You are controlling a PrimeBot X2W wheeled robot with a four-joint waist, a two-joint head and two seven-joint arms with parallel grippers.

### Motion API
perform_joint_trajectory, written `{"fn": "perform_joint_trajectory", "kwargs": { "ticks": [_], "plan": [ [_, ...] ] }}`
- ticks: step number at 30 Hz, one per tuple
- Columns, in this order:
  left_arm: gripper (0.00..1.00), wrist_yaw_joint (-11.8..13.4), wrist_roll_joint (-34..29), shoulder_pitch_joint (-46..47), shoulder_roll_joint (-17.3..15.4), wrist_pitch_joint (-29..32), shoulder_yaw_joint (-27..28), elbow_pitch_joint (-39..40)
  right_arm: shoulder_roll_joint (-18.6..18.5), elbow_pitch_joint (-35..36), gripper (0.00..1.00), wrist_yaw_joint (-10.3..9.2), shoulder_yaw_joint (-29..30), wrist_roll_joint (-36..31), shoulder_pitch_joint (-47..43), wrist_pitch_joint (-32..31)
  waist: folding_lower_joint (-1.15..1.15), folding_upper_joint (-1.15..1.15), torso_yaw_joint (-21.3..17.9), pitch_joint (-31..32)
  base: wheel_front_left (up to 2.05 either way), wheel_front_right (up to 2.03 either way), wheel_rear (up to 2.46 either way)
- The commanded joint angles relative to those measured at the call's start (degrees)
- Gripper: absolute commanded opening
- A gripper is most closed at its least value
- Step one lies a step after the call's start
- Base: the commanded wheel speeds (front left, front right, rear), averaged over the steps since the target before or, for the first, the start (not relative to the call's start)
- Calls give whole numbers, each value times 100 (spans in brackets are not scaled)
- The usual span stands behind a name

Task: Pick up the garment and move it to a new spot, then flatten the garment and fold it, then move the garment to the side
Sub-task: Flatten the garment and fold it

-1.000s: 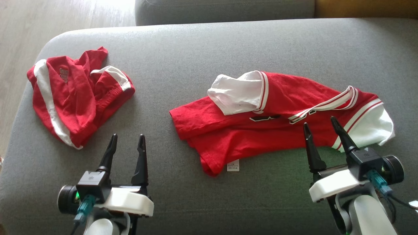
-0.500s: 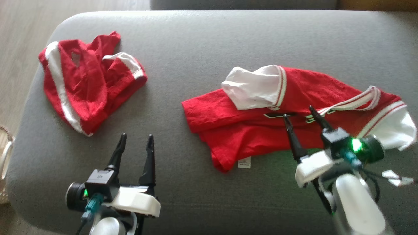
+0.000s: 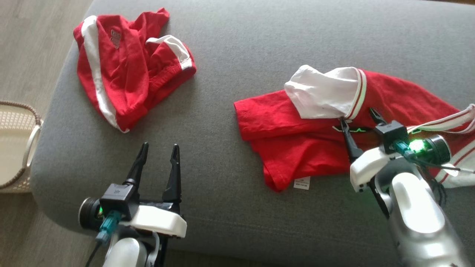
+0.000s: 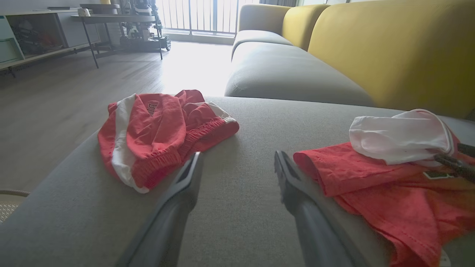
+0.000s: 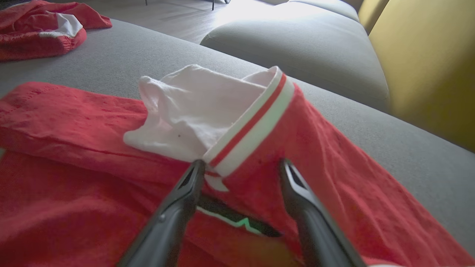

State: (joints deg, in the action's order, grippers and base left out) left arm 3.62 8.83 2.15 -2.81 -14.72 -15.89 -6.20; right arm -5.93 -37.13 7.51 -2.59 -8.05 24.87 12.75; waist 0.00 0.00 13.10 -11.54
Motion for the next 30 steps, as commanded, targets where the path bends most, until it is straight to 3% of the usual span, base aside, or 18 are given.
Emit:
{"fn": "perform_joint_trajectory", "kwargs": {
  "ticks": [1,4,5,6,7,19,25,30],
  "plan": [
    [100,40,47,264,-7,-28,175,181,-2,144,100,-2,-102,-38,201,94,0,0,36,-41,0,0,0],
    [100,41,49,280,-7,-28,162,174,-6,-34,100,-2,-79,-105,316,134,0,0,65,-85,0,0,0],
    [100,42,51,284,-7,-28,159,172,-8,-87,87,-2,-77,-117,354,146,0,0,70,-97,0,0,0],
    [100,43,52,289,-7,-28,156,170,-6,-120,36,-2,-74,-124,393,158,0,0,71,-104,0,0,0],
    [100,47,53,292,-7,-28,152,167,1,-137,0,-2,-79,-129,425,171,0,0,68,-106,0,0,0],
    [100,69,41,247,-7,-28,126,106,65,473,0,-2,-152,404,559,223,0,0,-129,110,0,0,0],
    [100,13,22,270,-7,-28,68,120,-253,584,0,-2,-96,799,1207,-2,0,0,-182,56,0,0,0],
    [100,-8,54,388,-7,-28,-95,136,-733,156,0,-2,290,1157,2023,-247,0,0,-41,-191,0,0,0]
  ]
}}
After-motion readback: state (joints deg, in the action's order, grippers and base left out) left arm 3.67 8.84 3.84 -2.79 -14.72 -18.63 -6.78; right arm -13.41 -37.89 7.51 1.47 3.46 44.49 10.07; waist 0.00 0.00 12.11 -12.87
